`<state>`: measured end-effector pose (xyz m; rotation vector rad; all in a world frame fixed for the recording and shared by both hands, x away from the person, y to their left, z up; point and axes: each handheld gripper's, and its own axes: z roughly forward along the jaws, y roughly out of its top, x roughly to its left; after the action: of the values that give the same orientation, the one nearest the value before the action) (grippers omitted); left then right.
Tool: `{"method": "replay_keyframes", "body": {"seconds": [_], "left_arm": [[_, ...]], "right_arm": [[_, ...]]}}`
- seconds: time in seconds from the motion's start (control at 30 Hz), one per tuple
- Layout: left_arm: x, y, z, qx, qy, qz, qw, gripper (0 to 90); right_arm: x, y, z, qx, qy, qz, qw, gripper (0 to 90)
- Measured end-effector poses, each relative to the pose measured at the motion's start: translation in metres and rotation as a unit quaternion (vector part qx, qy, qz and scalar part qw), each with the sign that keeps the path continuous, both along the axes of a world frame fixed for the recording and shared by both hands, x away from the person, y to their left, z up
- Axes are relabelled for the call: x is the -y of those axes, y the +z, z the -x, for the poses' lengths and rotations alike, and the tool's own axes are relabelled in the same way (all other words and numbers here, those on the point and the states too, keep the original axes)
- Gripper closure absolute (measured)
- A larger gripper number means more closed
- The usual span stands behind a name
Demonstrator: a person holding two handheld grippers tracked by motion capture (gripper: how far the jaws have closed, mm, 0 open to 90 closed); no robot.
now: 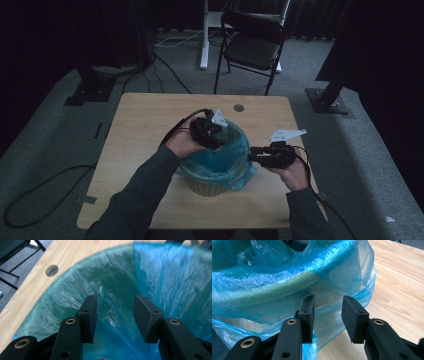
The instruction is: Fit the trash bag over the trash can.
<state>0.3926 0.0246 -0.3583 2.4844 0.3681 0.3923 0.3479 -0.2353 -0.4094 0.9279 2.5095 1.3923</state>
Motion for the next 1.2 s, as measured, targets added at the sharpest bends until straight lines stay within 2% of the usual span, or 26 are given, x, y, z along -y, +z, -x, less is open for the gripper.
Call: {"method": "replay_keyframes", "body": {"seconds": [0.13,0.2,0.23,0.27,0.4,0.43,0.47,0.5,0.63,0.77,0.9,0.97,1.1,1.2], "left_arm": [[0.007,-0.008,0.001,0.002,-0.002,-0.045,0.9990,52.0],[0.012,-0.012,0.002,0.009,-0.004,-0.073,0.9973,51.0],[0.012,-0.012,0.002,0.009,-0.004,-0.073,0.9973,50.4],[0.015,-0.015,0.003,0.016,-0.007,-0.092,0.9956,50.4],[0.019,-0.020,0.005,0.020,-0.016,-0.118,0.9927,50.2],[0.019,-0.020,0.005,0.020,-0.016,-0.118,0.9927,50.2],[0.021,-0.022,0.007,0.023,-0.025,-0.128,0.9912,50.2],[0.021,-0.023,0.009,0.027,-0.036,-0.131,0.9904,49.7],[0.022,-0.023,0.016,0.020,-0.077,-0.124,0.9891,48.4],[0.022,-0.023,0.019,0.006,-0.101,-0.114,0.9883,48.6],[0.022,-0.022,0.021,-0.009,-0.121,-0.113,0.9861,48.6],[0.023,-0.023,0.020,-0.002,-0.111,-0.123,0.9862,48.6],[0.025,-0.027,0.014,0.016,-0.059,-0.150,0.9867,48.4],[0.024,-0.026,0.011,0.030,-0.032,-0.153,0.9873,48.5]], "right_arm": [[0.000,0.000,0.000,0.001,0.001,-0.001,1.0000,62.0],[0.000,0.000,0.000,0.000,0.000,-0.002,1.0000,62.1],[0.000,0.000,0.000,0.000,0.000,-0.002,1.0000,62.1],[0.000,0.000,0.000,0.000,0.000,-0.002,1.0000,62.1],[0.001,0.000,0.000,0.000,0.000,-0.002,1.0000,62.0],[0.001,0.000,0.000,0.000,0.000,-0.002,1.0000,62.0],[0.001,0.000,0.000,0.000,0.000,-0.001,1.0000,62.0],[0.001,0.001,0.001,0.000,0.000,-0.001,1.0000,61.9],[0.001,0.000,0.000,0.000,-0.001,-0.001,1.0000,61.8],[0.000,0.000,0.000,-0.001,0.000,0.000,1.0000,61.2],[0.000,0.000,0.000,-0.001,0.000,0.000,1.0000,61.1],[0.001,0.000,0.000,-0.001,0.000,0.000,1.0000,61.1],[0.001,-0.001,0.001,0.000,0.000,-0.001,1.0000,61.1],[0.002,0.000,0.001,0.000,-0.002,-0.001,1.0000,61.0]]}}
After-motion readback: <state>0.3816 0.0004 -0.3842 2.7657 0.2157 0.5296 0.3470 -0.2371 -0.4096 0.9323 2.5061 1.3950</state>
